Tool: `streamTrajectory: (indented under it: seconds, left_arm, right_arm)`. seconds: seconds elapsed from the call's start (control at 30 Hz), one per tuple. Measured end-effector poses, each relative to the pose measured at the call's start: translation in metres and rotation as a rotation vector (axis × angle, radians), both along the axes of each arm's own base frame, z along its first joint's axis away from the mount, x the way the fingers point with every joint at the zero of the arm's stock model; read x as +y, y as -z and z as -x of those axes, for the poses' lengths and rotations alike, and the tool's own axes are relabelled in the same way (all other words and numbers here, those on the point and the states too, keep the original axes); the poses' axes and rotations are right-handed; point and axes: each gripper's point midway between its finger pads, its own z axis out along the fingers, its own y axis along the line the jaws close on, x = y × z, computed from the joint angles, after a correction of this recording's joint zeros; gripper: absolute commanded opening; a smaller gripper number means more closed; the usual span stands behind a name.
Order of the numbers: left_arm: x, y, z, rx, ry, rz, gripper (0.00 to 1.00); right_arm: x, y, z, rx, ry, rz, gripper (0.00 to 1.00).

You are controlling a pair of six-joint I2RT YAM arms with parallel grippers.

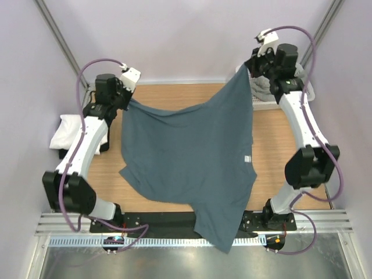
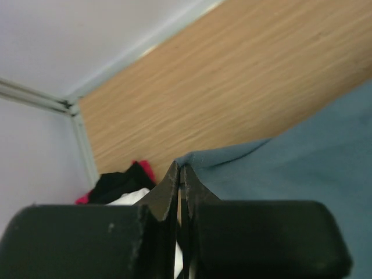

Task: Fold and stack the t-shirts
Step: Flatten the tshirt out

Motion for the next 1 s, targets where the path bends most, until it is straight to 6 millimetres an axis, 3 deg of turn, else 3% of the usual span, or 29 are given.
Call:
streamTrajectory:
  seconds: [0.17, 0.23, 0.33, 0.5, 0.83, 1.0]
  left_arm:
    - [-0.011, 0.063, -0.038, 0.113, 0.01, 0.014, 0.0]
    - [-0.012, 0.08, -0.059, 0.137, 0.003, 0.008, 0.0]
    - [-0.012, 0.092, -0.096, 0.137, -0.02, -0.004, 0.0]
    - [-0.005, 0.099, -0.14, 0.109, -0.074, -0.009, 0.0]
    - [0.023, 0.151, -0.198, 0.133, -0.207, -0.049, 0.0]
    - [0.046, 0.171, -0.212, 0.152, -0.272, -0.073, 0.0]
  right_arm:
    - [0.017, 0.084, -0.05, 0.13, -0.036, 0.043, 0.01]
    - [0.023, 0.107, -0.077, 0.149, -0.041, 0.055, 0.01]
    - [0.033, 0.127, -0.116, 0.145, -0.049, 0.067, 0.01]
    - [0.041, 0.141, -0.156, 0.11, -0.049, 0.075, 0.01]
    - [0.036, 0.175, -0.19, 0.088, 0.02, 0.093, 0.01]
    - [0.031, 0.191, -0.205, 0.074, 0.058, 0.099, 0.01]
